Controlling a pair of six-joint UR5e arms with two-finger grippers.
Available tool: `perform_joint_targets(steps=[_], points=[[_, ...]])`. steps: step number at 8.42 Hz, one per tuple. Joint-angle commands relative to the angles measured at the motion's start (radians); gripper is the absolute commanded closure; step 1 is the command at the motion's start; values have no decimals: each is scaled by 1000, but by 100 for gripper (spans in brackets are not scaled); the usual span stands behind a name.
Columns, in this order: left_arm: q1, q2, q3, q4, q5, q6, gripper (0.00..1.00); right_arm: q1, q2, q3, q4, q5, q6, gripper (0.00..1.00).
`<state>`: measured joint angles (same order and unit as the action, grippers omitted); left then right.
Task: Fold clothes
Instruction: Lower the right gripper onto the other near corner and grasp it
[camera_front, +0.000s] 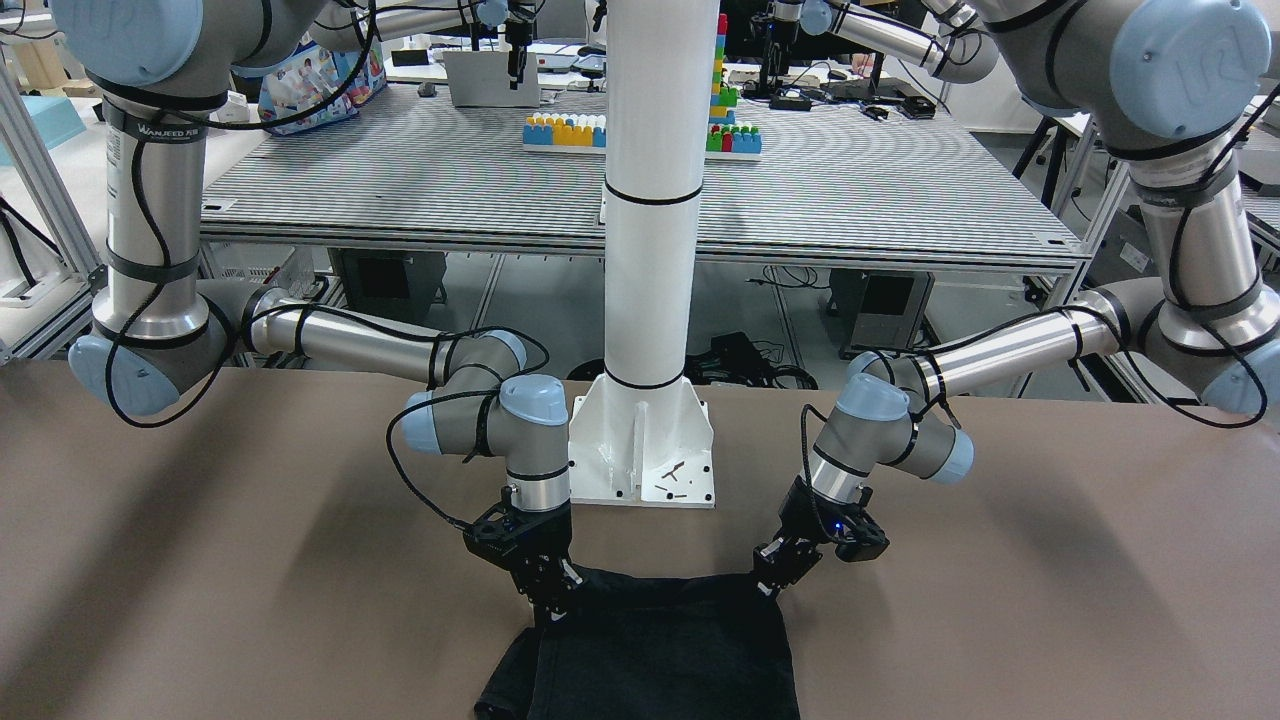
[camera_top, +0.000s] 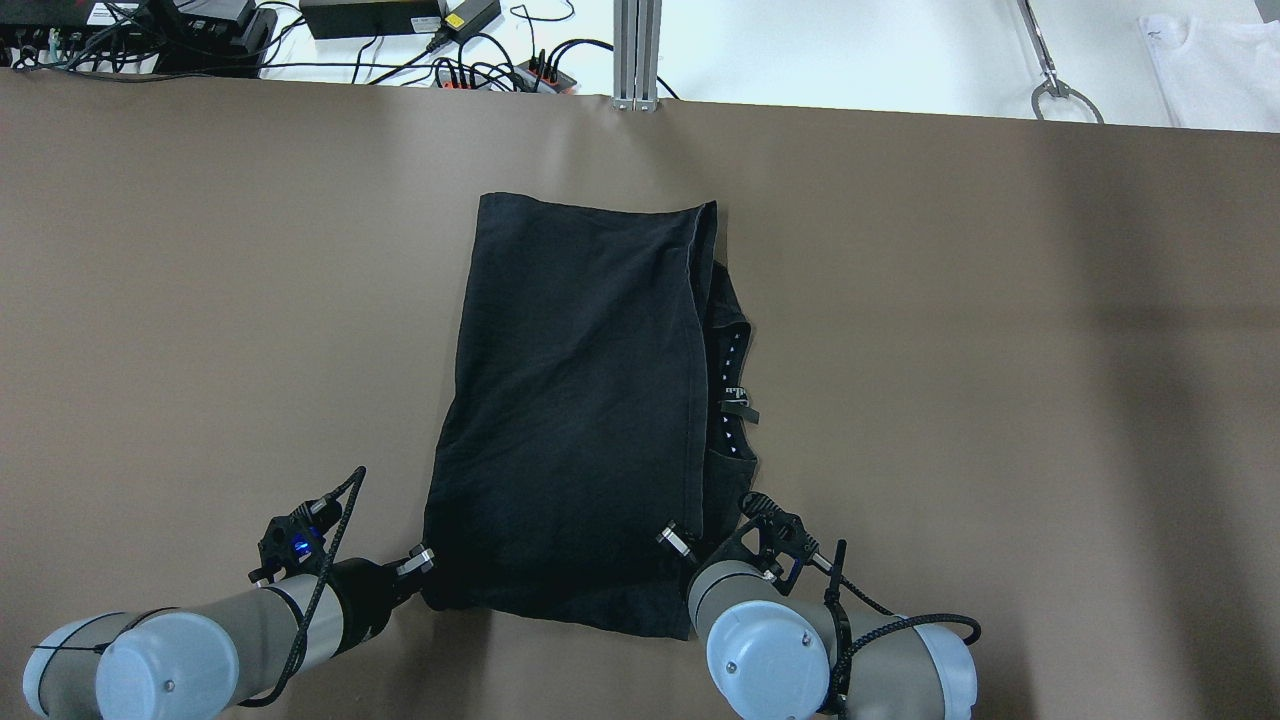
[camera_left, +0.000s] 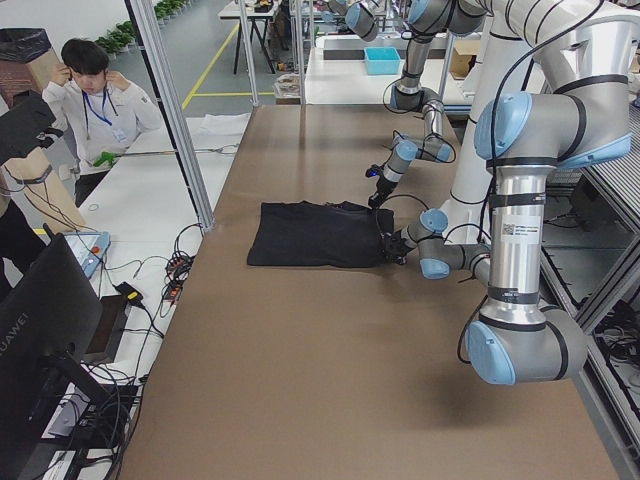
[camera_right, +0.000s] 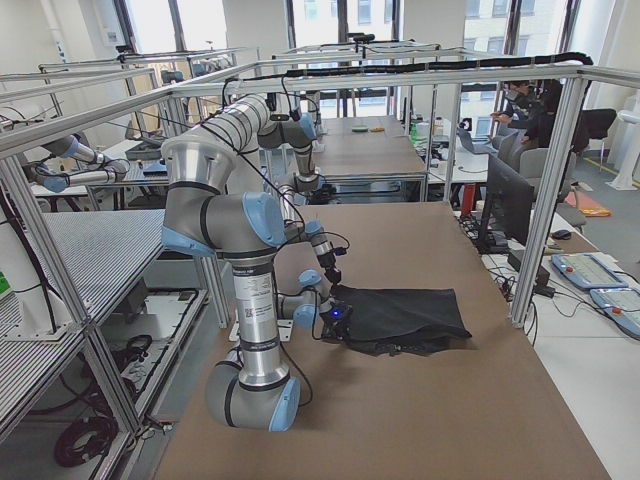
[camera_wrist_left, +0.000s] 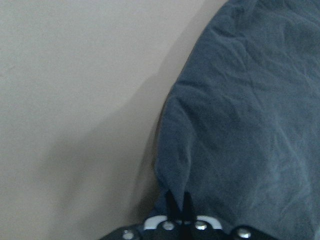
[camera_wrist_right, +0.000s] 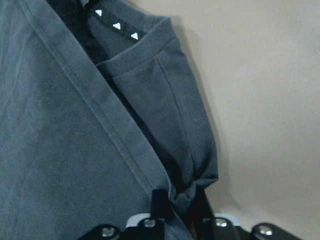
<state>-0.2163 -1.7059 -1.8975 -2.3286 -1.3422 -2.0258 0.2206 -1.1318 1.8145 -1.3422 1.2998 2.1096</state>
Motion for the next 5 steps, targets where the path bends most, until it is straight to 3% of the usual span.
perform_joint_targets(steps=[1, 3, 5], points=[[0, -1, -2, 0, -2, 1, 100, -23, -11, 16, 0, -48, 1, 100], [-3, -5, -6, 0, -5, 9, 100, -23, -13, 63, -14, -53, -6, 100], [-6, -5, -85, 9, -17, 27, 100, -20, -13, 156, -72, -41, -22, 100]])
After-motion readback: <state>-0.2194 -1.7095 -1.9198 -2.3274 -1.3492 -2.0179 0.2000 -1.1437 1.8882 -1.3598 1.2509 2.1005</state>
